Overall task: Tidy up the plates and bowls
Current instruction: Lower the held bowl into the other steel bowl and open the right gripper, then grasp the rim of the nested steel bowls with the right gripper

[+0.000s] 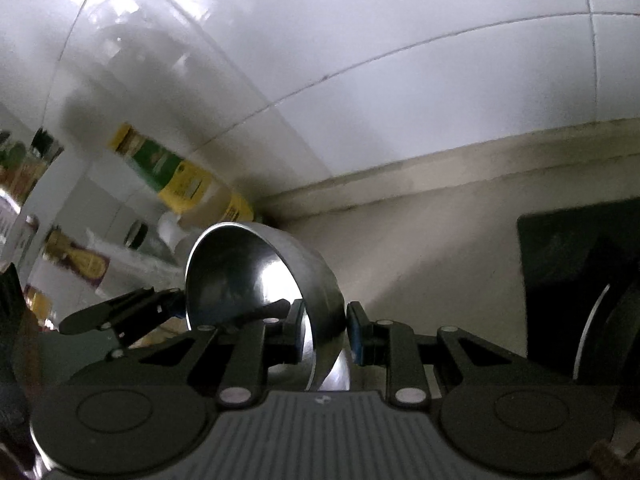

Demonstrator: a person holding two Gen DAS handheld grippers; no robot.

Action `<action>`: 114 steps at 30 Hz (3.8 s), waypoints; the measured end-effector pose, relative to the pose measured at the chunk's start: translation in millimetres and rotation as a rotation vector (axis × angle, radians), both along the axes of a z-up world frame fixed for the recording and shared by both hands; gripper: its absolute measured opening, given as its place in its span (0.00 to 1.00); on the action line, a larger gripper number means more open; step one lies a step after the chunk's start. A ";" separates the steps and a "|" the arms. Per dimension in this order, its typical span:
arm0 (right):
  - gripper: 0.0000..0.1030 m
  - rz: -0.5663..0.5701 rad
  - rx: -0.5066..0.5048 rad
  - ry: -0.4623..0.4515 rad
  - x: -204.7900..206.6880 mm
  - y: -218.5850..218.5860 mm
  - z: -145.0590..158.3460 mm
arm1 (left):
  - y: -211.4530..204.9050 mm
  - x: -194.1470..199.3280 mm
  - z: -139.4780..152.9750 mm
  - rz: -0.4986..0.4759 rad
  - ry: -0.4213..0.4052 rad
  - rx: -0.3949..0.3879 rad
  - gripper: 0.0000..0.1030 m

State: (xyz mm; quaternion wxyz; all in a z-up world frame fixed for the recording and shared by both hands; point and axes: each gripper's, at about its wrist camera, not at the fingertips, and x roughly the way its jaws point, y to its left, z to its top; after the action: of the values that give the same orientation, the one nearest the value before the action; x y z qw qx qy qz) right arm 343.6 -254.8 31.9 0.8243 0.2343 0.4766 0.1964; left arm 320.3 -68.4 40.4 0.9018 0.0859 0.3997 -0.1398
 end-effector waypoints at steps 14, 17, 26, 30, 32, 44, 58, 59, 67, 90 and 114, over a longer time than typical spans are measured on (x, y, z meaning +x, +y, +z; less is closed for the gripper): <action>0.21 0.083 -0.025 0.057 -8.6 25.7 -11.6 | 25.6 -12.7 -18.9 0.033 0.079 -0.015 0.63; 0.21 0.095 -0.026 0.086 -6.7 28.9 -19.0 | 26.3 -11.3 -24.6 0.028 0.093 -0.006 0.62; 0.21 0.130 -0.041 0.124 -4.5 36.1 -26.9 | 29.2 -12.9 -28.1 0.003 0.110 0.016 0.62; 0.21 0.145 -0.042 0.144 -5.1 38.8 -28.6 | 31.2 -10.3 -33.8 0.010 0.134 0.010 0.63; 0.21 0.146 -0.047 0.150 -4.8 40.1 -30.3 | 32.3 -9.4 -37.2 0.013 0.145 0.006 0.63; 0.36 0.125 -0.219 -0.010 -8.5 42.3 -7.6 | 41.4 -12.7 -28.2 0.038 0.108 -0.005 0.73; 0.36 0.142 -0.219 -0.021 -17.4 44.7 -3.8 | 43.3 -29.7 -22.5 0.043 0.084 0.001 0.79; 0.36 0.142 -0.221 -0.022 -17.8 45.0 -3.7 | 43.6 -31.1 -22.6 0.044 0.085 0.001 0.79; 0.38 0.146 -0.221 -0.019 -21.5 46.0 -3.6 | 46.8 -43.2 -22.9 0.045 0.086 0.009 0.81; 0.48 0.150 -0.191 0.023 -17.3 50.8 -17.2 | 52.8 -77.0 -37.3 -0.021 0.120 0.021 0.87; 0.58 0.091 -0.148 0.120 8.5 50.8 -52.8 | 38.6 -34.2 -98.9 -0.198 0.209 -0.010 0.88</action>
State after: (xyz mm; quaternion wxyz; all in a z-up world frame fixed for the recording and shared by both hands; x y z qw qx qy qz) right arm 352.0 -204.1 -20.9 0.7995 0.1619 0.5485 0.1836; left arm 286.1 -29.8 -58.5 0.8376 0.1052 0.4801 -0.2383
